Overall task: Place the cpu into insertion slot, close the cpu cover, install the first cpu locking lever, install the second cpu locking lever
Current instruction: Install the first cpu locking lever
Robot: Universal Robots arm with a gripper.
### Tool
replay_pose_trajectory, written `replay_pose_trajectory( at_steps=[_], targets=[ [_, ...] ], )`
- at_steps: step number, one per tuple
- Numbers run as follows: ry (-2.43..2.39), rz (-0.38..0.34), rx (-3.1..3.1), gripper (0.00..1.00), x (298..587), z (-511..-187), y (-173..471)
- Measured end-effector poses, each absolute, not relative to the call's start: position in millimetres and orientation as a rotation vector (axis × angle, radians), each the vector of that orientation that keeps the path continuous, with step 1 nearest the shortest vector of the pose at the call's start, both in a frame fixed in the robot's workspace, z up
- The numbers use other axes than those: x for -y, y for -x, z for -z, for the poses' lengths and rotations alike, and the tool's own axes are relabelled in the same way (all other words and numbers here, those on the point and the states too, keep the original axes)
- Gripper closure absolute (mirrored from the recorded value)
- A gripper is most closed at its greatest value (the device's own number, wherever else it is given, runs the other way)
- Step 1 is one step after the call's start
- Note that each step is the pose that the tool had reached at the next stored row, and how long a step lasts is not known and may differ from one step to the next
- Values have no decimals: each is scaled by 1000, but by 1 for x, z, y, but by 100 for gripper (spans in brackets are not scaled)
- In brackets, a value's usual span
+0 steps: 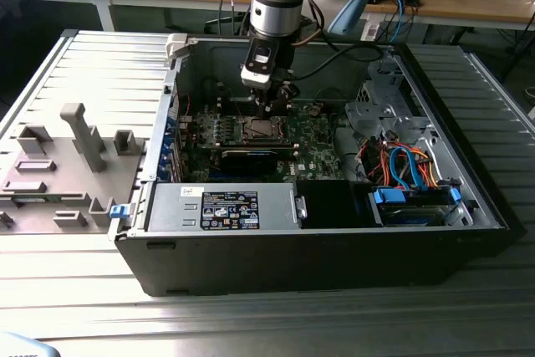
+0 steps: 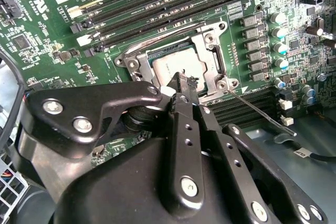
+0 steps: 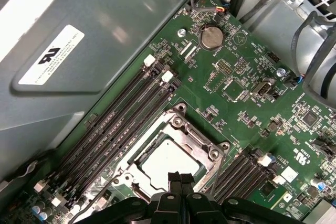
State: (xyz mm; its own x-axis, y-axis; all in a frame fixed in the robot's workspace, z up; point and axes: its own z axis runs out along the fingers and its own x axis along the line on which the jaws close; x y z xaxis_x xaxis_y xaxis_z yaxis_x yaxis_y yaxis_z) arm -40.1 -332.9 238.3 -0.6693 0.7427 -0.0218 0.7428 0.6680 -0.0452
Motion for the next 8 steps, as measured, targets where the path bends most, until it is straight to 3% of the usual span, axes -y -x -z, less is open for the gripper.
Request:
replay_pose_trajectory(
  at_steps=[8],
  targets=[
    [-1258, 79, -2876, 89, 333, -238, 40]
  ],
)
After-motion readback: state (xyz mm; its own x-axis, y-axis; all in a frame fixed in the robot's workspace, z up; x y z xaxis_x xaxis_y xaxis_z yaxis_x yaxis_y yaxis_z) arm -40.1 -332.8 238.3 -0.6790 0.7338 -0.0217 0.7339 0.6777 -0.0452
